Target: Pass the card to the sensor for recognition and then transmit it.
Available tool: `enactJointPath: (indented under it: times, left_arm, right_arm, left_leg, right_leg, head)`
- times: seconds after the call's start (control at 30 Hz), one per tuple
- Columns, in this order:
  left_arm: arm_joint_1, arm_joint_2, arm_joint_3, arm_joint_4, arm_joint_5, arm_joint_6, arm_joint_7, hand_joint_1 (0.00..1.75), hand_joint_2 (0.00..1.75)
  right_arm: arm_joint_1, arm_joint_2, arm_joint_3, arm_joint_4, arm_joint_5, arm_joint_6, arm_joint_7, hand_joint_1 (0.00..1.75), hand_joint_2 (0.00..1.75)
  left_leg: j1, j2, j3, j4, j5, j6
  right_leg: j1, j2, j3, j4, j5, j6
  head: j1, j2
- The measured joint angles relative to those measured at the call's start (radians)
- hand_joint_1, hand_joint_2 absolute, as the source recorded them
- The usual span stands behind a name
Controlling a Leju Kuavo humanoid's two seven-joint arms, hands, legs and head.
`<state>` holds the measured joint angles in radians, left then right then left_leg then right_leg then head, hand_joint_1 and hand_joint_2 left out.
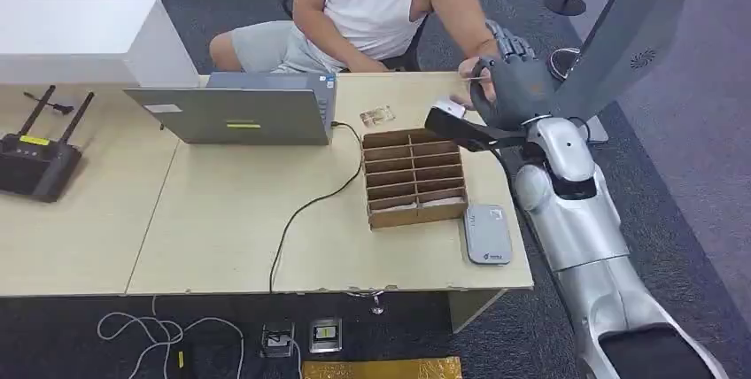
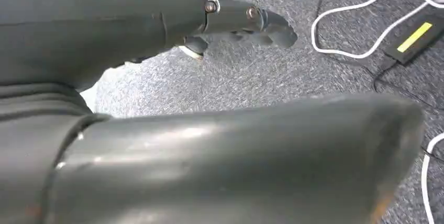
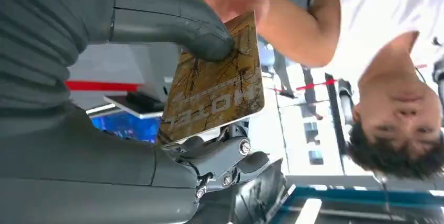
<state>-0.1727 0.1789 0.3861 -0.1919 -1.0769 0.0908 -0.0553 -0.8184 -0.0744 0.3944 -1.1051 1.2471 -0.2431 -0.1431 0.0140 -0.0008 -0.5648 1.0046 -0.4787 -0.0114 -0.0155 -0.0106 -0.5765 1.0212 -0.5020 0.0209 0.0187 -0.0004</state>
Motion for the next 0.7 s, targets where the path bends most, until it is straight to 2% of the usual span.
enactJointPath:
  times: [0.13,0.2,0.47,0.7]
  left_arm:
    - [-0.021,0.000,-0.004,-0.002,-0.024,-0.016,0.000,0.00,0.00]
    - [-0.030,-0.003,-0.005,-0.002,-0.030,-0.019,0.000,0.00,0.00]
    - [-0.047,-0.003,-0.011,-0.002,-0.041,-0.032,0.000,0.00,0.00]
    - [-0.050,0.000,-0.013,-0.002,-0.039,-0.038,0.000,0.00,0.00]
  right_arm:
    - [-0.130,0.036,0.005,0.163,0.032,-0.107,-0.038,1.75,1.75]
    - [-0.174,0.052,0.011,0.237,0.043,-0.133,-0.039,1.75,1.75]
    - [-0.236,0.099,0.036,0.468,0.115,-0.119,-0.012,1.75,1.75]
    - [-0.239,0.113,0.045,0.551,0.123,-0.120,-0.004,1.75,1.75]
  left_leg:
    - [0.000,0.000,0.000,0.000,0.001,0.000]
    - [0.000,-0.001,0.000,0.000,0.001,0.000]
    - [0.000,-0.001,-0.001,0.000,0.001,0.000]
    - [0.000,-0.001,-0.001,0.000,0.001,0.000]
  right_leg:
    - [0.000,0.000,-0.001,0.000,0.001,0.000]
    - [0.000,-0.002,-0.001,0.000,0.001,0.000]
    - [0.000,-0.002,-0.001,0.000,0.001,0.000]
    - [0.000,-0.002,-0.001,0.000,0.001,0.000]
  head:
    - [0.000,0.000]
    - [0.000,0.000]
    - [0.000,0.000]
    - [0.000,0.000]
